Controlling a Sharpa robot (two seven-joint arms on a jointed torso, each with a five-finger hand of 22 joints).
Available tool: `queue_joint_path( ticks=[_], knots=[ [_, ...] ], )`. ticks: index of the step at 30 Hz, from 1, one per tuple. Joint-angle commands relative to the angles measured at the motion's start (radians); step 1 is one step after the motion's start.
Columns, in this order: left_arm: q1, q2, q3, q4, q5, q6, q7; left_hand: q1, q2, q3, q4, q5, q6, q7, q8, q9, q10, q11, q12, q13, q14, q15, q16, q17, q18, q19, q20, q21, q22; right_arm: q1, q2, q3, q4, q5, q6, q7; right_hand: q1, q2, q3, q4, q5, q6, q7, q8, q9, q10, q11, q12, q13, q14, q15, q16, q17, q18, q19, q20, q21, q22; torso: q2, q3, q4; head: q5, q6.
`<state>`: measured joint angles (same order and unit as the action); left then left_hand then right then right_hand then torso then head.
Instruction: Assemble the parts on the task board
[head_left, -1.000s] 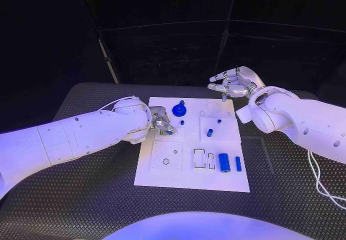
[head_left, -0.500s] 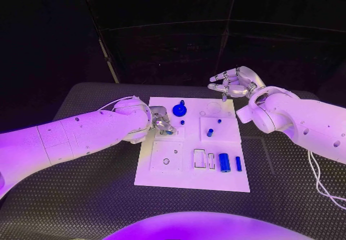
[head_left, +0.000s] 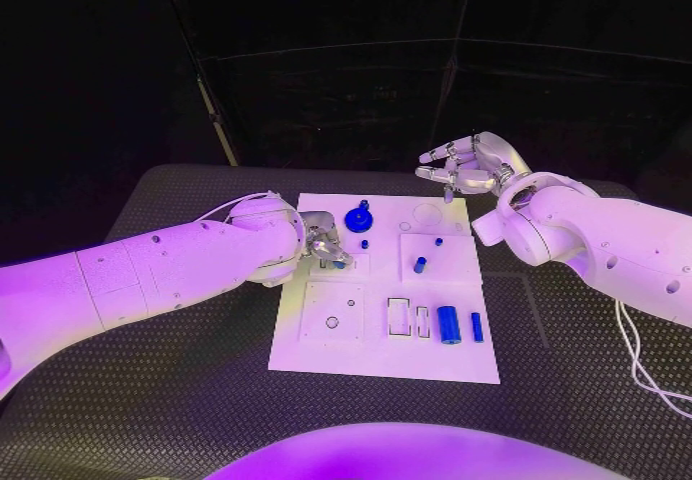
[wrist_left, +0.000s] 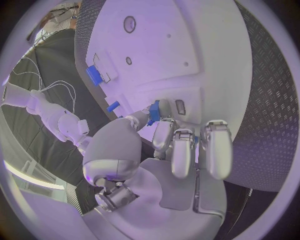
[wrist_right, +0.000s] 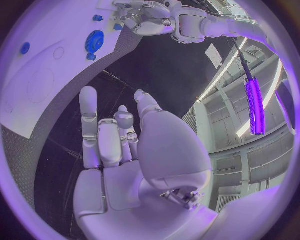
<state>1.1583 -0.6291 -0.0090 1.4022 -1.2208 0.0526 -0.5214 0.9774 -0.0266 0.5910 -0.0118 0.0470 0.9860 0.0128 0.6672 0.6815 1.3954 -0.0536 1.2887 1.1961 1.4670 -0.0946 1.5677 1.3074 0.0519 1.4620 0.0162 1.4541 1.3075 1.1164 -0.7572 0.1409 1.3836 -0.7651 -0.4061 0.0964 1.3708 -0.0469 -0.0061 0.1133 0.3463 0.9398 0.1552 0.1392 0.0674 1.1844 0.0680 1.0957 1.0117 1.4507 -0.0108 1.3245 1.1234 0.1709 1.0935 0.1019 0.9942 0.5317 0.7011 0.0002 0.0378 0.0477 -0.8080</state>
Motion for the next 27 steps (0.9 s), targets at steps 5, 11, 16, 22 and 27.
queue_joint_path(
  ticks=[5, 11, 16, 22, 27],
  knots=[
    [-0.001, 0.002, -0.001, 0.006, -0.019, -0.025, -0.005, 0.029, 0.020, 0.022, -0.024, 0.003, 0.003, -0.007, 0.000, 0.002, 0.006, -0.003, 0.006, 0.002, 0.104, -0.007, 0.003, 0.263, -0.012, 0.016, -0.005, 0.003, 0.098, 0.002, 0.002, 0.001, 0.000, -0.002, 0.007, 0.008, -0.010, -0.003, -0.001, 0.008, 0.002, -0.008, 0.001, 0.005, 0.002, -0.005, 0.001, 0.004, -0.001, -0.003, 0.004, -0.004, 0.001, 0.006, 0.008, -0.002, -0.004, -0.001, 0.000, -0.0006, 0.0000, 0.000, 0.001],
    [-0.001, 0.002, -0.001, 0.004, -0.020, -0.025, -0.005, 0.032, 0.021, 0.023, -0.026, 0.002, 0.003, -0.006, 0.000, 0.003, 0.006, -0.003, 0.005, 0.001, 0.104, -0.007, 0.003, 0.263, -0.012, 0.016, -0.005, 0.002, 0.098, 0.002, 0.001, 0.001, 0.000, -0.002, 0.008, 0.007, -0.012, -0.002, -0.001, 0.010, 0.003, -0.008, 0.001, 0.005, 0.002, -0.004, 0.001, 0.005, -0.001, -0.003, 0.004, -0.004, 0.002, 0.006, 0.009, -0.002, -0.004, -0.001, 0.000, -0.0003, 0.0005, -0.001, 0.000],
    [-0.001, 0.003, -0.001, 0.003, -0.023, -0.019, -0.006, 0.033, 0.022, 0.024, -0.026, 0.002, 0.003, -0.006, 0.000, 0.003, 0.005, -0.002, 0.005, 0.000, 0.104, -0.007, 0.003, 0.263, -0.011, 0.015, -0.005, 0.002, 0.097, 0.002, 0.001, 0.001, -0.001, -0.002, 0.012, 0.007, -0.014, -0.002, -0.002, 0.011, 0.003, -0.008, 0.001, 0.005, 0.002, -0.004, 0.001, 0.005, -0.001, -0.003, 0.004, -0.004, 0.002, 0.006, 0.009, -0.002, -0.004, -0.001, 0.000, -0.0001, 0.0000, 0.000, -0.001],
    [-0.001, 0.007, -0.001, -0.003, -0.043, 0.000, -0.007, 0.034, 0.021, 0.023, -0.027, 0.002, 0.003, -0.006, 0.000, 0.003, 0.004, -0.002, 0.003, -0.001, 0.104, -0.007, 0.003, 0.263, -0.011, 0.015, -0.005, 0.002, 0.097, 0.002, 0.001, 0.001, -0.001, -0.002, 0.014, 0.007, -0.016, -0.001, -0.002, 0.013, 0.003, -0.008, 0.001, 0.006, 0.002, -0.005, 0.001, 0.006, -0.002, -0.003, 0.004, -0.004, 0.002, 0.006, 0.009, -0.002, -0.005, -0.002, 0.000, -0.0002, -0.0007, 0.000, -0.004],
    [-0.001, 0.007, -0.001, -0.005, -0.048, 0.022, -0.008, 0.034, 0.021, 0.022, -0.027, 0.002, 0.002, -0.005, 0.000, 0.003, 0.004, -0.002, 0.003, -0.002, 0.104, -0.007, 0.003, 0.263, -0.011, 0.015, -0.005, 0.002, 0.097, 0.002, 0.000, 0.001, -0.001, -0.002, 0.015, 0.006, -0.016, -0.001, -0.002, 0.013, 0.003, -0.008, 0.001, 0.006, 0.002, -0.005, 0.001, 0.006, -0.002, -0.003, 0.004, -0.004, 0.002, 0.006, 0.009, -0.002, -0.005, -0.002, 0.000, -0.0006, -0.0001, -0.001, -0.006]
  ],
)
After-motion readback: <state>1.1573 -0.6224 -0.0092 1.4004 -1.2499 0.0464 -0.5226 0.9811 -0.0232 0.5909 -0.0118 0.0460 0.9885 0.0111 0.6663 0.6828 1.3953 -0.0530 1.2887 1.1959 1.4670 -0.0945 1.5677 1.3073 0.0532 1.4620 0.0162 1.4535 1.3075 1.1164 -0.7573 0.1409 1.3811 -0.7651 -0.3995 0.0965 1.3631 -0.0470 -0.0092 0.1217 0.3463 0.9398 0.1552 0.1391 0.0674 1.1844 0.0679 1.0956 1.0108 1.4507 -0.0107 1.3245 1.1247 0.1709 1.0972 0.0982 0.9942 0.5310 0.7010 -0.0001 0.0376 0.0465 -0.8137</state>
